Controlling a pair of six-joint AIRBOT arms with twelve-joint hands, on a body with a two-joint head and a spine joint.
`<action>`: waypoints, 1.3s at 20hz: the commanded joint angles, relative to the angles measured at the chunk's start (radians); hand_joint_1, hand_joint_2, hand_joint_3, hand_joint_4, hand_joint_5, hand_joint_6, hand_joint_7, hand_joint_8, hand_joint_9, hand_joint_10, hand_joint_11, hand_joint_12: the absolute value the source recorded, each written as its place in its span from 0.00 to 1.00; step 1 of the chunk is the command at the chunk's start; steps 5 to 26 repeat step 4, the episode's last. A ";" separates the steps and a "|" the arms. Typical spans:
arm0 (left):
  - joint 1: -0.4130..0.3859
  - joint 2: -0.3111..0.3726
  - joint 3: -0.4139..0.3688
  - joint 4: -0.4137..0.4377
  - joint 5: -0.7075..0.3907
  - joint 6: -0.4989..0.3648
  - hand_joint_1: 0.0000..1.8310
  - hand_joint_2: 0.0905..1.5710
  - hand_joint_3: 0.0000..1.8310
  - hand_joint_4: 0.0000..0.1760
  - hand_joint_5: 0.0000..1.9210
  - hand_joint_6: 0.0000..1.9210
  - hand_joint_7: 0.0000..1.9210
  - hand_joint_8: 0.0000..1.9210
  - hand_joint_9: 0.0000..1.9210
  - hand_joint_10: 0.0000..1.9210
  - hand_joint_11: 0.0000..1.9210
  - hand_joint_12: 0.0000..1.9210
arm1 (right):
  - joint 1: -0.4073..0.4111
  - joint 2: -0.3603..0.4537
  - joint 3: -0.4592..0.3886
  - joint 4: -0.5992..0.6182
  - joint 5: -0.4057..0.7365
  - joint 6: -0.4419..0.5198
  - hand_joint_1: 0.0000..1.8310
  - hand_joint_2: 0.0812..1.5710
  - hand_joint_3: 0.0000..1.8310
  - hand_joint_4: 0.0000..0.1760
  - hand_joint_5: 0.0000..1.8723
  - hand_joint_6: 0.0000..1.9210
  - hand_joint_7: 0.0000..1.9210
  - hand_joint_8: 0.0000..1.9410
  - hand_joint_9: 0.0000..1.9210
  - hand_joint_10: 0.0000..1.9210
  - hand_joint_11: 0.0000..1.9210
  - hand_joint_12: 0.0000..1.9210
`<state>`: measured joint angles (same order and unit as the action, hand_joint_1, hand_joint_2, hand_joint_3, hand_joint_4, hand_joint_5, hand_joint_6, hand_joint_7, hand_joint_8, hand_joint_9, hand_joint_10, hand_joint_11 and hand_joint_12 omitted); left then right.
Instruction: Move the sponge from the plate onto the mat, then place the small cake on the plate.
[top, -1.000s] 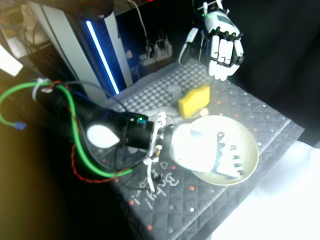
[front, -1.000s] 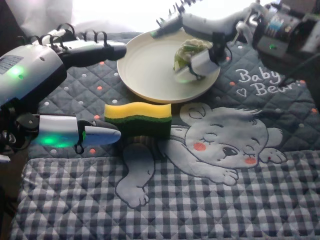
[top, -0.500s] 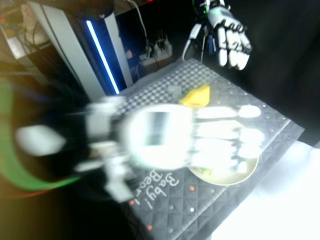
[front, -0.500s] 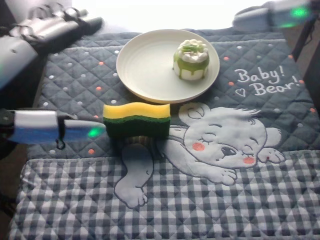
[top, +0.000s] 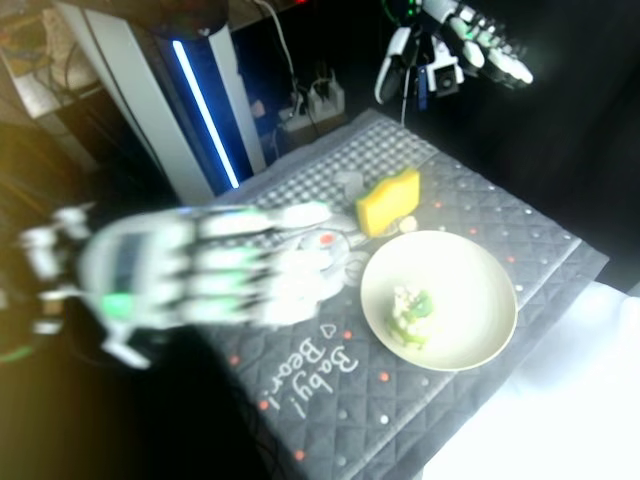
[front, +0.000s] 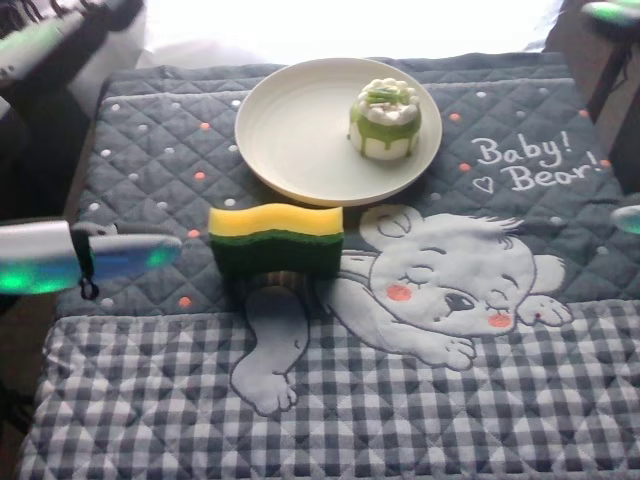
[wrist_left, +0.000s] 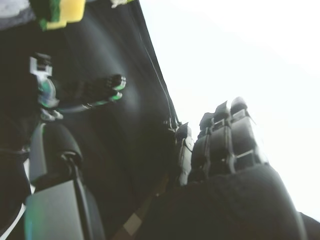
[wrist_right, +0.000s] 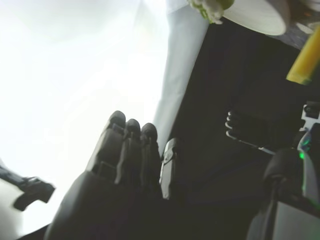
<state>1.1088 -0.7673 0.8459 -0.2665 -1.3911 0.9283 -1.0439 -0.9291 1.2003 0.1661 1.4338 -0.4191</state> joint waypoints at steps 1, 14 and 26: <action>-0.005 -0.003 -0.003 0.009 -0.167 -0.005 0.35 0.48 0.00 0.74 0.00 0.00 0.00 0.00 0.00 0.00 0.07 0.03 | -0.039 0.010 -0.017 0.056 0.245 0.002 0.45 0.47 0.00 0.98 0.10 0.00 0.08 0.00 0.04 0.01 0.00 0.00; 0.000 -0.019 -0.003 0.007 -0.198 -0.031 0.33 0.50 0.00 0.64 0.01 0.00 0.01 0.00 0.03 0.00 0.00 0.36 | -0.173 0.015 -0.076 0.157 0.329 0.002 0.41 0.46 0.00 0.94 0.12 0.00 0.11 0.00 0.08 0.01 0.02 0.01; 0.000 -0.019 -0.003 0.007 -0.198 -0.031 0.33 0.50 0.00 0.64 0.01 0.00 0.01 0.00 0.03 0.00 0.00 0.36 | -0.173 0.015 -0.076 0.157 0.329 0.002 0.41 0.46 0.00 0.94 0.12 0.00 0.11 0.00 0.08 0.01 0.02 0.01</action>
